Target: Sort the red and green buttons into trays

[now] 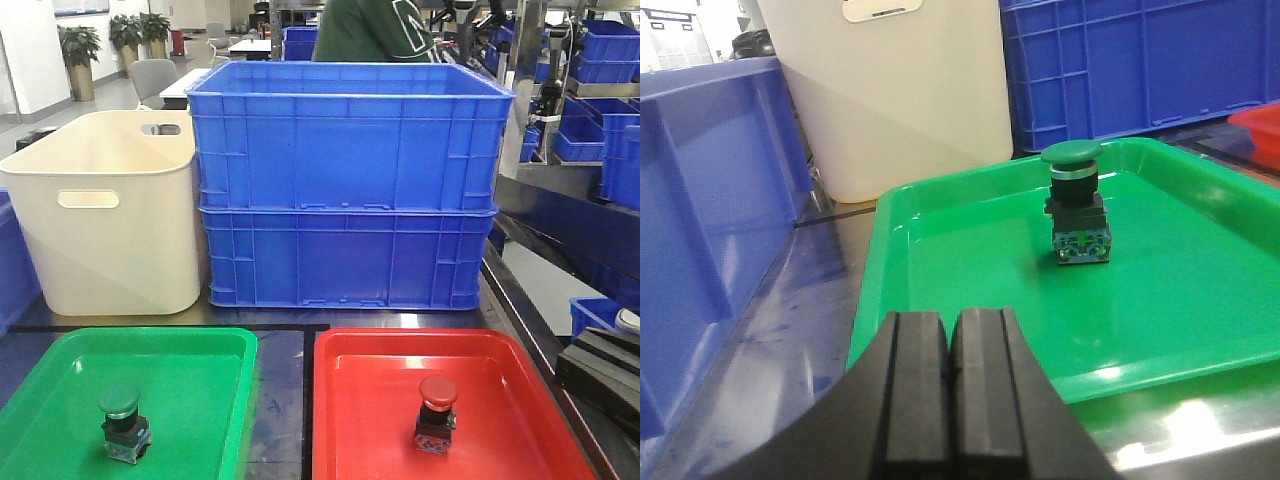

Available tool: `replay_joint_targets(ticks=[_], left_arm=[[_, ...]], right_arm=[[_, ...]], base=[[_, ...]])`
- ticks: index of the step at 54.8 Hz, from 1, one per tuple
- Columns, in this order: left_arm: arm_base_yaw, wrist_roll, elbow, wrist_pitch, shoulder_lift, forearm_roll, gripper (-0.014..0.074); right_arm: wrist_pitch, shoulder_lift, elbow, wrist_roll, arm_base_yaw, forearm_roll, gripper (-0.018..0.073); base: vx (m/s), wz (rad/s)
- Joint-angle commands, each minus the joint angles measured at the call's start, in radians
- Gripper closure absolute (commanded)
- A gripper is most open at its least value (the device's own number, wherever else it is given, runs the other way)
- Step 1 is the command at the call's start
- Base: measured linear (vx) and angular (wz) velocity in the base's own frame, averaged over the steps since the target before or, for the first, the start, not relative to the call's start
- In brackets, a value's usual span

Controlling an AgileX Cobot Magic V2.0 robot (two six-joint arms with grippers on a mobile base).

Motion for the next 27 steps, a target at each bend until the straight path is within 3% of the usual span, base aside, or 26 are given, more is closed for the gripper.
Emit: replay_joint_targets(ticks=[1,8,21,25,27], left_arm=[[-0.003,-0.009,-0.027,-0.078,-0.013,0.0,0.0602],[-0.003,-0.009,-0.027,-0.078,-0.013,0.0,0.0602],[-0.003,-0.009,-0.027,-0.078,-0.013,0.0,0.0602],[-0.003,-0.009,-0.027,-0.078,-0.013,0.0,0.0602],[-0.003,-0.009,-0.027,-0.078,-0.013,0.0,0.0602]], right_arm=[[0.029,-0.002,-0.031,-0.001,-0.004,0.012,0.0567],[0.081,-0.002,-0.031,0.025,-0.004,0.059,0.0567],[0.49,0.084,-0.031,0.051,-0.004,0.283,0.0567],[0.559,0.128,-0.031,-0.05,-0.004,0.433,0.0567],[0.554,0.153,-0.031,-0.187,0.0,0.539,0.0567]], base=[[0.0,0.0],[0.0,0.0],[0.0,0.0],[0.0,0.0],[0.0,0.0]])
